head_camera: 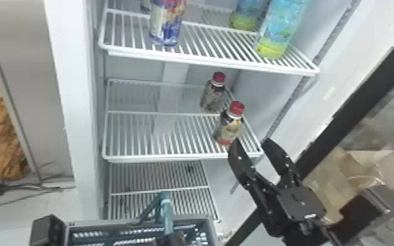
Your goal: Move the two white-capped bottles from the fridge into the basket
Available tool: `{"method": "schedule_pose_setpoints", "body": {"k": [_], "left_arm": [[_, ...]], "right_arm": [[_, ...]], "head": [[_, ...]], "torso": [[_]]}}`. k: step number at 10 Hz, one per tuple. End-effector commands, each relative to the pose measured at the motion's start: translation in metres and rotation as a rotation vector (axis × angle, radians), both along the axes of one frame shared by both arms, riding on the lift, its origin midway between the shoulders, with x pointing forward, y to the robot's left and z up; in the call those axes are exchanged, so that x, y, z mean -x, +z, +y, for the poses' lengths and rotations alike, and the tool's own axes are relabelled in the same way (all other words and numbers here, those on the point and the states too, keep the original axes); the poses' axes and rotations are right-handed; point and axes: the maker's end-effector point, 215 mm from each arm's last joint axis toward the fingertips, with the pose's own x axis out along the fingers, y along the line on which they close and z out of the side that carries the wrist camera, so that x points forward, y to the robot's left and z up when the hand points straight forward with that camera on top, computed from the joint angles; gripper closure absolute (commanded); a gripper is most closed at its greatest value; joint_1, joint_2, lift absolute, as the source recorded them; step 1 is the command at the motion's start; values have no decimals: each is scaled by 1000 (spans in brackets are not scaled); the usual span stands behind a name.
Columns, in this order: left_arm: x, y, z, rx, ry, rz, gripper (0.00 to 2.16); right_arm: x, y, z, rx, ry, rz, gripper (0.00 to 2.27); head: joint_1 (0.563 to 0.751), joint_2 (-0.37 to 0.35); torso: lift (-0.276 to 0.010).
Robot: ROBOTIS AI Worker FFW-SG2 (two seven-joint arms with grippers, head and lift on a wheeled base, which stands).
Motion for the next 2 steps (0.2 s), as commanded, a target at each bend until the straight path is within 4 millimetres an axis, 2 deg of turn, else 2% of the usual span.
{"method": "schedule_pose_setpoints", "body": {"k": [1, 2], "left_arm": [[-1, 1, 0, 1, 0, -2, 1118], [-1, 1, 0, 1, 0, -2, 1118]], "right_arm": [[0, 1, 0, 0, -1, -4, 472], [0, 2, 0, 0, -1, -6, 472]], "head": [[695, -350], [695, -350]], "torso": [[-260], [-260]]}}
